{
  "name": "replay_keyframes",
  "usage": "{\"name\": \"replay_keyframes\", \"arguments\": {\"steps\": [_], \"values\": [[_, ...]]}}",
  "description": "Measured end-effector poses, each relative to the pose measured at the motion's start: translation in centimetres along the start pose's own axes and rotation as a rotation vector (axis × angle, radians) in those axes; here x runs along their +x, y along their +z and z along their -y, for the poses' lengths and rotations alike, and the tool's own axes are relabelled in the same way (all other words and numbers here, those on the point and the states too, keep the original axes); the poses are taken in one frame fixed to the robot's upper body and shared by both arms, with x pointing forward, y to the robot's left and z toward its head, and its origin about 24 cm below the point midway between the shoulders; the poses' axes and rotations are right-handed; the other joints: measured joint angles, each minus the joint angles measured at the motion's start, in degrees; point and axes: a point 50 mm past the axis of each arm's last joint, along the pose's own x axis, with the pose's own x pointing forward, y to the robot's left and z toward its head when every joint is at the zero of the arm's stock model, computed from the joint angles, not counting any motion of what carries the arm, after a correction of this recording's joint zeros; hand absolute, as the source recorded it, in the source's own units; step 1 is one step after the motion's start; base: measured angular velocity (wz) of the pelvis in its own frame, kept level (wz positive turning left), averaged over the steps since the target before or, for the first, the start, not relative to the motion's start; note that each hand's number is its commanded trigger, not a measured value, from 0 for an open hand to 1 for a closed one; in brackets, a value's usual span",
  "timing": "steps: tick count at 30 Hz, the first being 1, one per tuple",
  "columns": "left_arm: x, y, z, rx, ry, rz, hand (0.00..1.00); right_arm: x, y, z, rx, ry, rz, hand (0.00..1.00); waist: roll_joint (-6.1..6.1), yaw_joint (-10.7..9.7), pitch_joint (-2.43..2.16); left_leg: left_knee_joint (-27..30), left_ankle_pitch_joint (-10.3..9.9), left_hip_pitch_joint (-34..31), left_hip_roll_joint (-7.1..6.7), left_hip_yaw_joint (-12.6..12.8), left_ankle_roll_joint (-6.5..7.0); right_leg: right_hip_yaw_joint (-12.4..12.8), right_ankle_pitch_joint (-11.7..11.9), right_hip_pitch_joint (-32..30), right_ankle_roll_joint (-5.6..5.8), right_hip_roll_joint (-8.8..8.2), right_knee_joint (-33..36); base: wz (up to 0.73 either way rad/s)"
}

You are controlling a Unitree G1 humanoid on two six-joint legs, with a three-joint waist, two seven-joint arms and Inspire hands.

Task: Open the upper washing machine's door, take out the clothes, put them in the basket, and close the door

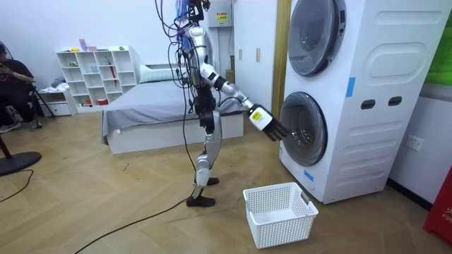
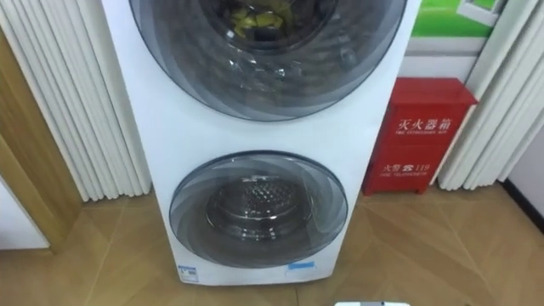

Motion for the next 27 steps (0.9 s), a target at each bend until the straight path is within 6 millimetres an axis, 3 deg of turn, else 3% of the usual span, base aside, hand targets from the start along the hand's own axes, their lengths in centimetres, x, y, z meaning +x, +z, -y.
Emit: {"name": "replay_keyframes", "arguments": {"steps": [3, 6, 11, 16, 19, 22, 27], "values": [[0.0, -0.1, 0.0, -0.001, -0.003, -0.006, 0.00, 0.2, 3.4, -0.7, 0.010, 0.010, 0.108, 0.00, 1.11, -0.2, -0.02, -0.1, 0.0, 0.1, -0.09, 0.0, 0.02, -0.2, 0.0, 0.0, 0.01, -0.12, 0.0, 0.00], [-0.1, 0.1, -0.1, -0.008, -0.006, 0.005, 0.00, 0.4, 5.6, -1.2, 0.022, 0.010, 0.168, 0.00, 1.04, 0.2, -0.36, -2.0, 1.1, 0.9, -0.63, -0.1, 0.12, -0.5, 0.0, 0.0, 0.01, -0.59, 0.0, 0.03], [-0.1, 0.4, -0.6, -0.002, 0.007, 0.019, 0.00, 0.5, 9.4, -2.5, 0.045, 0.027, 0.266, 0.00, 0.29, 1.7, -0.12, -4.3, 2.2, 2.2, -0.90, -0.3, -0.17, -0.9, 0.0, 0.3, 0.02, -0.73, 0.0, 0.02], [-0.1, 0.3, -1.1, -0.001, 0.005, 0.012, 0.00, 0.4, 12.6, -2.6, 0.093, 0.028, 0.339, 0.00, -1.04, 2.9, 0.29, -3.9, 2.3, 0.8, -0.98, -1.8, -0.39, -2.9, 0.0, 0.0, 0.01, -0.64, 0.1, 0.16], [-0.2, 0.1, -1.2, -0.004, 0.004, 0.002, 0.00, 0.1, 15.1, -2.8, 0.112, 0.026, 0.399, 0.00, -1.20, 3.1, 0.38, -3.3, 2.3, 0.0, -1.12, -2.6, -0.39, -4.0, 0.1, -0.1, 0.14, -0.68, 0.1, 0.21], [-0.2, 0.1, -1.4, -0.007, 0.010, 0.002, 0.00, 0.0, 16.1, -2.9, 0.114, 0.023, 0.424, 0.00, -1.08, 3.2, 0.31, -3.3, 2.3, 0.1, -1.16, -3.3, -0.38, -5.1, 0.2, 0.0, 0.37, -0.64, 0.1, 0.21], [-0.2, 0.3, -1.5, -0.001, 0.012, 0.015, 0.00, -0.1, 17.1, -2.3, 0.118, 0.014, 0.445, 0.00, -0.03, 4.6, -0.21, -3.9, 2.4, 0.2, -1.45, -4.8, -0.32, -6.6, 0.3, 0.0, 0.41, -0.68, 0.5, 0.15]]}}
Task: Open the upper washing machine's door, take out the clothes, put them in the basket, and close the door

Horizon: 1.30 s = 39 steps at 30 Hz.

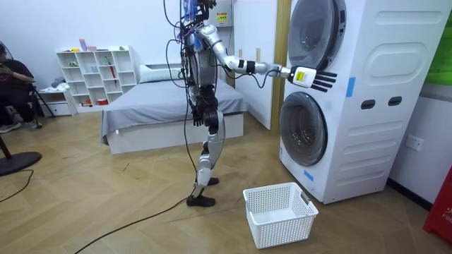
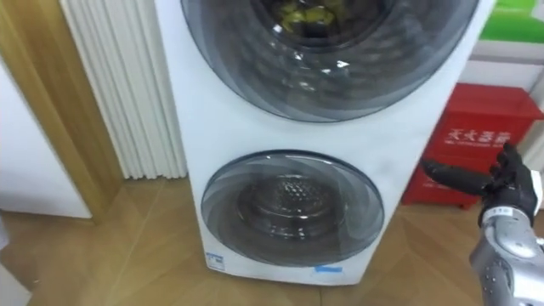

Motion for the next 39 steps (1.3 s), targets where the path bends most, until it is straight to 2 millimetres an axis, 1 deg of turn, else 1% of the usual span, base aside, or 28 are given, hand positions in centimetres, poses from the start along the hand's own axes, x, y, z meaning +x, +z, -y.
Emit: {"name": "replay_keyframes", "arguments": {"steps": [1, 2, 3, 4, 5, 6, 7, 8, 9, 10, 12, 13, 14, 15, 18, 21, 25, 27, 29, 31, 35, 39], "values": [[0.0, -0.2, -0.1, 0.016, 0.004, -0.005, 0.00, 0.0, 0.1, 0.1, -0.002, -0.001, 0.003, 0.00, 0.35, 0.1, -0.10, -0.8, 0.4, 0.4, 0.06, -1.0, 0.04, -0.3, 0.0, -0.8, 0.01, -0.05, 1.6, 0.12], [0.0, -0.2, -0.2, 0.029, 0.006, -0.006, 0.00, 0.0, 0.1, 0.1, -0.003, -0.001, 0.003, 0.00, 0.53, 0.1, -0.15, -1.4, 0.9, 0.7, 0.55, -2.1, 0.10, -0.6, -0.1, -1.7, 0.08, -0.10, 3.6, 0.03], [-0.1, -0.3, -0.4, 0.048, 0.014, -0.006, 0.00, 0.0, 0.1, 0.1, -0.009, 0.002, 0.003, 0.00, 1.26, 0.3, 0.14, -2.3, 1.5, 1.5, 1.49, -6.7, -0.10, 0.7, -1.0, -4.6, 0.36, 0.03, 7.3, -0.38], [-0.1, 0.0, -1.0, 0.059, 0.029, -0.002, 0.00, 0.1, 0.4, -0.4, -0.012, 0.023, 0.013, 0.00, 0.98, 1.8, 0.17, -2.3, 1.6, 1.2, 1.65, -10.4, -0.39, 4.0, -0.5, -7.9, -0.30, 0.40, 3.1, -0.58], [-0.1, -0.4, -1.2, 0.055, 0.036, -0.012, 0.00, 0.2, 0.8, -0.7, -0.014, 0.034, 0.023, 0.00, 1.04, 2.1, 0.40, -2.3, 1.3, 0.9, 1.94, -11.1, -0.82, 4.2, 2.2, -9.5, -1.90, 0.32, 1.8, -0.33], [-0.2, -0.6, -1.7, 0.057, 0.051, -0.026, 0.00, 0.2, 1.0, -0.6, -0.017, 0.027, 0.030, 0.00, 1.03, 0.7, -0.32, -2.6, 1.4, 0.2, 2.44, -9.9, -2.15, 1.3, 3.7, -8.4, -2.21, 0.37, 1.3, 0.27], [-0.2, -0.6, -1.8, 0.051, 0.049, -0.026, 0.00, 0.4, 1.7, -0.3, -0.027, 0.008, 0.047, 0.00, 0.78, -0.7, 0.08, -3.5, 1.5, 0.4, 3.05, -6.4, -2.27, -1.2, 3.7, -7.9, -2.26, 0.34, 1.4, 0.56], [-0.2, -0.5, -1.8, 0.051, 0.044, -0.025, 0.00, 0.5, 2.0, 0.0, -0.037, -0.004, 0.055, 0.00, 0.95, -1.0, 0.04, -4.1, 1.6, 0.5, 3.27, -4.1, -2.30, -1.2, 3.7, -7.6, -2.26, 0.35, 1.4, 0.43], [-0.2, -0.3, -1.8, 0.052, 0.037, -0.017, 0.00, 0.6, 2.4, 0.6, -0.056, -0.021, 0.066, 0.00, 0.97, -0.7, 0.10, -5.0, 2.1, 0.9, 3.52, 0.0, -1.98, -1.0, 3.7, -7.1, -2.26, 0.38, 1.4, 0.25], [-0.2, 0.0, -1.9, 0.053, 0.037, -0.009, 0.00, 0.8, 2.8, 0.9, -0.061, -0.028, 0.075, 0.00, 0.83, -0.4, 0.17, -5.7, 2.5, 1.6, 3.60, 1.1, -1.84, -1.0, 3.7, -6.9, -2.23, 0.40, 1.3, 0.15], [-0.2, 0.2, -2.1, 0.055, 0.042, -0.003, 0.00, 0.9, 3.4, 0.7, -0.055, -0.024, 0.085, 0.00, 0.58, -0.1, 0.27, -5.7, 2.7, 1.8, 3.43, 1.2, -1.78, -1.1, 3.7, -6.8, -2.16, 0.41, 0.8, 0.03], [-0.2, 0.2, -2.3, 0.055, 0.046, -0.006, 0.00, 1.0, 3.7, 0.5, -0.050, -0.017, 0.093, 0.00, -0.01, 0.0, 0.40, -5.4, 2.7, 1.4, 3.21, 1.0, -1.78, -1.2, 3.7, -6.8, -2.15, 0.40, 0.2, 0.00], [-0.2, 0.1, -2.3, 0.054, 0.047, -0.009, 0.00, 1.0, 3.8, 0.4, -0.047, -0.016, 0.097, 0.00, -0.16, 0.1, 0.50, -5.3, 2.7, 1.2, 3.00, 0.9, -1.77, -1.2, 3.7, -6.8, -2.12, 0.41, -0.1, 0.07], [-0.2, -0.2, -2.3, 0.052, 0.047, -0.025, 0.00, 1.1, 4.1, 0.3, -0.045, -0.014, 0.103, 0.00, -0.28, 0.3, 0.47, -5.2, 2.7, 0.9, 2.68, 0.7, -1.70, -1.2, 3.7, -6.8, -2.12, 0.51, -0.6, 0.08], [-0.3, -1.0, -2.6, 0.049, 0.052, -0.056, 0.00, 1.2, 4.7, 0.0, -0.040, -0.009, 0.114, 0.00, 0.30, 0.5, 0.34, -4.9, 2.8, 0.6, 2.43, 0.5, -1.60, -1.3, 3.8, -6.8, -1.91, 0.37, -0.5, 0.07], [-0.4, -1.2, -3.0, 0.046, 0.063, -0.061, 0.00, 1.3, 5.1, -0.2, -0.039, 0.006, 0.122, 0.00, 1.01, 0.8, 0.28, -4.3, 2.8, 0.2, 2.37, 0.4, -1.55, -1.4, 3.8, -6.8, -1.87, 0.36, -0.5, 0.05], [-0.4, -1.3, -3.2, 0.032, 0.067, -0.061, 0.00, 1.4, 5.4, 0.2, -0.049, 0.002, 0.124, 0.00, 1.89, 1.0, -0.27, -3.9, 2.8, -0.7, 2.42, 0.4, -1.54, -1.6, 3.8, -7.1, -1.90, 0.31, -0.5, 0.02], [-0.5, -1.4, -3.3, 0.032, 0.070, -0.064, 0.00, 1.4, 5.6, 0.5, -0.055, -0.007, 0.127, 0.00, 2.00, 1.3, -0.35, -3.8, 2.8, -0.8, 2.40, 0.4, -1.51, -1.4, 3.7, -7.2, -1.94, 0.13, -0.5, 0.00], [-0.5, -1.5, -3.3, 0.031, 0.071, -0.067, 0.00, 1.5, 6.0, 0.7, -0.058, -0.012, 0.136, 0.00, 1.91, 1.3, -0.32, -3.6, 2.8, -0.8, 2.40, 0.5, -1.51, -1.2, 3.5, -7.2, -1.93, 0.09, -0.5, -0.02], [-0.5, -1.4, -3.3, 0.028, 0.071, -0.061, 0.00, 1.7, 6.5, 1.4, -0.079, -0.031, 0.142, 0.00, 1.64, 1.5, -0.34, -3.5, 2.9, -0.8, 2.40, 0.5, -1.52, -1.2, 3.5, -7.3, -1.94, 0.34, -0.5, 0.00], [-0.5, -1.6, -3.5, 0.030, 0.075, -0.071, 0.00, 1.9, 7.7, 1.4, -0.113, -0.030, 0.165, 0.00, 1.30, 1.5, -0.36, -3.6, 2.9, -0.9, 2.42, 0.6, -1.52, -1.2, 3.6, -7.8, -1.96, 0.43, -0.4, -0.03], [-0.5, -1.6, -3.9, 0.027, 0.072, -0.075, 0.00, 2.0, 8.3, 1.0, -0.115, -0.004, 0.166, 0.00, 0.58, 1.5, -0.04, -3.7, 2.8, -1.2, 2.47, 0.5, -1.52, -1.3, 3.6, -7.9, -1.96, 0.46, -0.5, 0.01]]}}
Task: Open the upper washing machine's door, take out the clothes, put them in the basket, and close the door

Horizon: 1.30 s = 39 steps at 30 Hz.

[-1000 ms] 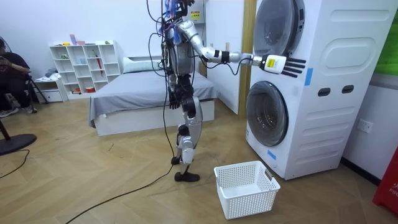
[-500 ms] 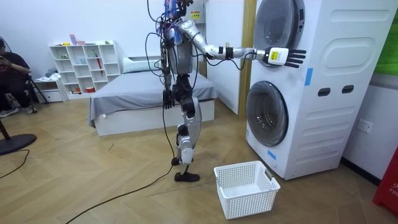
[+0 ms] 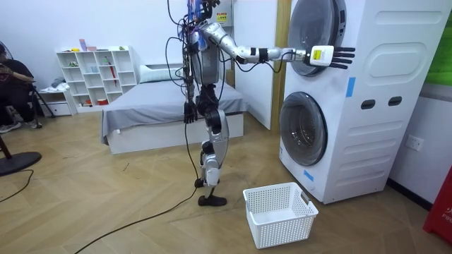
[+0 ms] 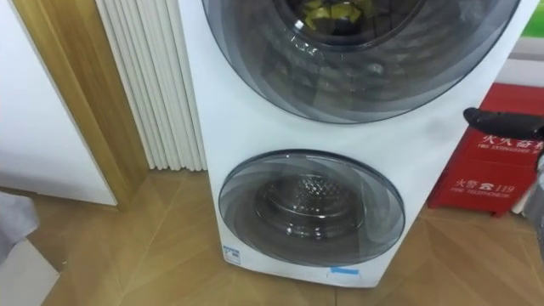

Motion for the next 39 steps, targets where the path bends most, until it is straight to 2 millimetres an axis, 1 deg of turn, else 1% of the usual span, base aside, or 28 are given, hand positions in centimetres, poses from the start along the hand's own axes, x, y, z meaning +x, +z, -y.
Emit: {"name": "replay_keyframes", "arguments": {"steps": [2, 5, 7, 9, 10, 11, 14, 17, 19, 22, 23, 36, 39], "values": [[0.0, 0.0, 0.0, 0.000, -0.006, -0.005, 0.00, 0.1, 0.4, -0.5, -0.009, 0.017, 0.000, 0.00, -0.11, 0.0, 0.05, 0.0, 0.0, -0.1, -0.03, 0.0, 0.00, 0.0, 0.0, -0.1, 0.00, -0.06, 0.0, 0.00], [0.0, 0.0, -0.1, 0.001, -0.015, -0.007, 0.00, 0.3, 1.6, -1.9, -0.027, 0.060, 0.024, 0.00, -0.13, 0.1, 0.03, 0.0, 0.0, 0.1, -0.04, -0.1, 0.00, 0.0, 0.0, -0.1, 0.00, -0.05, 0.1, 0.00], [0.0, 0.0, -0.1, 0.003, -0.018, 0.000, 0.00, 0.4, 3.3, -2.8, -0.014, 0.093, 0.064, 0.00, -0.11, 0.4, 0.02, 0.0, 0.0, 0.2, -0.03, -0.1, 0.00, 0.0, 0.0, 0.0, 0.00, -0.03, 0.1, 0.00], [0.0, 0.1, -0.2, 0.004, -0.018, 0.004, 0.00, 0.5, 4.4, -3.5, -0.014, 0.112, 0.092, 0.00, -0.17, 0.4, -0.01, 0.0, 0.0, 0.2, -0.02, -0.5, 0.00, -0.1, 0.0, 0.2, -0.03, 0.01, 0.1, 0.04], [0.0, 0.2, -0.3, 0.005, -0.017, 0.009, 0.00, 0.5, 4.9, -3.7, -0.010, 0.124, 0.105, 0.00, -0.24, 0.5, -0.05, 0.0, 0.0, 0.2, -0.05, -0.7, 0.00, -0.7, 0.0, 0.3, -0.04, 0.00, 0.1, 0.11], [0.0, 0.2, -0.3, 0.006, -0.016, 0.012, 0.00, 0.6, 5.0, -3.8, -0.008, 0.127, 0.106, 0.00, -0.27, 0.5, -0.06, 0.0, 0.0, 0.3, -0.07, -0.8, 0.00, -0.8, 0.0, 0.4, -0.03, -0.02, 0.1, 0.11], [0.0, 0.2, -0.3, 0.007, -0.019, 0.017, 0.00, 0.8, 4.2, -3.5, -0.012, 0.120, 0.072, 0.00, -0.31, 0.9, -0.05, 0.3, 0.0, 0.5, -0.20, -1.3, 0.00, -1.3, 0.1, 1.0, -0.01, -0.15, 0.0, 0.07], [0.0, 0.3, -0.3, 0.007, -0.020, 0.018, 0.00, 0.8, 4.2, -3.6, -0.011, 0.139, 0.071, 0.00, -0.10, 1.1, -0.06, 0.6, 0.0, 0.0, -0.16, -1.3, 0.00, -1.5, 0.1, 0.8, -0.06, -0.11, 0.0, 0.01], [0.0, 0.2, -0.3, 0.007, -0.024, 0.017, 0.00, 0.8, 4.2, -3.6, -0.011, 0.146, 0.071, 0.00, 0.13, 1.2, -0.17, 0.6, 0.0, -0.1, -0.14, -1.4, -0.01, -1.6, 0.1, 0.8, -0.09, -0.07, 0.0, 0.00], [0.0, 0.2, -0.2, 0.007, -0.028, 0.017, 0.00, 0.8, 4.3, -3.7, -0.010, 0.155, 0.076, 0.00, 0.71, 1.4, -0.51, 0.8, 0.0, -0.6, -0.19, -1.5, -0.01, -1.6, 0.1, 0.6, -0.10, -0.08, 0.0, 0.02], [0.0, 0.3, -0.2, 0.008, -0.029, 0.018, 0.00, 0.8, 4.4, -3.7, -0.009, 0.156, 0.078, 0.00, 0.77, 1.4, -0.54, 0.8, 0.0, -0.7, -0.19, -1.5, -0.01, -1.6, 0.1, 0.5, -0.11, -0.10, 0.0, 0.00], [0.0, 0.5, -0.3, 0.010, -0.035, 0.025, 0.00, 0.6, 4.7, -4.5, -0.089, 0.178, 0.113, 0.00, 0.76, 1.7, -0.48, 0.6, 0.0, -1.0, -0.06, -1.2, -0.03, -0.9, 0.2, -0.8, -0.25, -0.10, 0.2, -0.05], [-0.1, 0.7, -1.0, 0.016, -0.028, 0.031, 0.00, 0.6, 4.8, -4.7, -0.114, 0.185, 0.118, 0.00, 0.30, 1.7, -0.25, 0.6, 0.1, -1.2, 0.02, -1.2, -0.12, -0.6, 0.3, -1.0, -0.38, -0.03, 0.2, -0.06]]}}
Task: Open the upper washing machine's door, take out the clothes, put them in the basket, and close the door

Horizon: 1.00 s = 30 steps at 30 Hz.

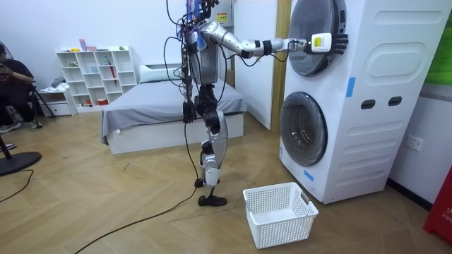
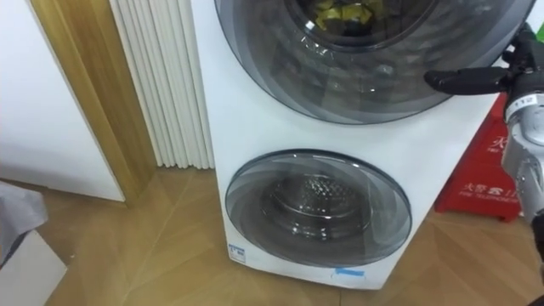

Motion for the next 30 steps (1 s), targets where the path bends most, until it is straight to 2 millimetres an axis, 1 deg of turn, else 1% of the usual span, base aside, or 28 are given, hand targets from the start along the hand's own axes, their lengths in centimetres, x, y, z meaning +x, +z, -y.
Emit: {"name": "replay_keyframes", "arguments": {"steps": [5, 7, 9, 12, 16, 19, 21, 25, 28, 30], "values": [[-0.1, 0.5, -0.6, 0.008, 0.010, 0.025, 0.00, 0.0, 0.0, 0.0, -0.042, 0.010, 0.002, 0.00, -0.57, 0.4, 0.33, -0.2, 0.0, 0.3, 0.08, 0.1, -0.03, 0.9, 0.0, -0.2, -0.05, 0.13, 0.0, -0.09], [-0.1, 0.7, -0.6, 0.028, 0.009, 0.039, 0.00, -0.1, 0.2, -0.4, -0.072, 0.020, 0.013, 0.00, -0.75, 1.1, 0.32, -0.5, 0.0, 0.5, 0.36, 1.2, -0.03, 2.0, 0.0, -1.0, -0.17, 0.01, 0.8, -0.26], [-0.1, 0.8, -0.6, 0.039, 0.007, 0.046, 0.00, -0.2, 0.5, -0.7, -0.090, 0.033, 0.027, 0.00, -0.75, 1.4, 0.32, -0.9, 0.0, 0.8, 0.48, 1.6, -0.03, 2.7, 0.0, -1.2, -0.20, 0.12, 1.0, -0.29], [-0.1, 1.2, -0.6, 0.041, 0.005, 0.068, 0.00, -0.3, 1.1, -1.5, -0.128, 0.059, 0.061, 0.00, -0.77, 1.6, 0.35, -1.2, 0.0, 0.9, 0.84, 2.7, -0.03, 3.1, 0.1, -2.2, -0.36, 0.54, 1.7, -0.27], [-0.1, 1.8, -0.7, 0.045, 0.002, 0.093, 0.00, -0.7, 1.6, -2.5, -0.156, 0.102, 0.094, 0.00, -0.86, 1.5, 0.43, -2.2, 0.1, 1.7, 1.15, 2.6, -0.17, 3.5, 0.2, -2.2, -0.45, 0.67, 1.8, -0.24], [0.0, 2.2, -0.5, 0.051, -0.002, 0.103, 0.00, -1.4, 1.4, -3.0, -0.164, 0.121, 0.118, 0.00, -0.91, 1.4, 0.45, -2.3, 0.1, 2.3, 1.27, 2.6, -0.17, 3.2, 0.2, -2.0, -0.51, 0.71, 1.8, -0.11], [0.0, 2.0, -0.5, 0.049, 0.000, 0.095, 0.00, -1.9, 1.0, -3.3, -0.166, 0.125, 0.130, 0.00, -0.93, 1.4, 0.46, -2.5, 0.1, 2.9, 1.40, 2.6, -0.18, 2.0, 0.2, -1.6, -0.51, 0.69, 1.8, -0.13], [0.0, 1.6, -0.2, 0.044, -0.006, 0.080, 0.00, -2.7, 0.8, -3.7, -0.163, 0.129, 0.152, 0.00, -0.93, 1.3, 0.46, -2.5, 0.1, 3.1, 1.50, 2.7, -0.20, 2.0, 0.3, -1.5, -0.56, 0.72, 1.8, -0.08], [0.1, 1.6, -0.2, 0.048, -0.007, 0.081, 0.00, -2.9, 0.4, -3.6, -0.171, 0.121, 0.151, 0.00, -0.95, 1.3, 0.48, -2.4, 0.1, 3.2, 1.53, 2.8, -0.21, 1.7, 0.3, -1.2, -0.57, 0.72, 1.7, 0.07], [0.0, 1.8, -0.2, 0.049, -0.007, 0.086, 0.00, -3.5, -0.1, -3.2, -0.166, 0.111, 0.155, 0.00, -1.09, 1.1, 0.62, -2.4, 0.1, 3.4, 1.54, 2.9, -0.22, 0.9, 0.3, -0.8, -0.57, 0.64, 1.6, 0.13]]}}
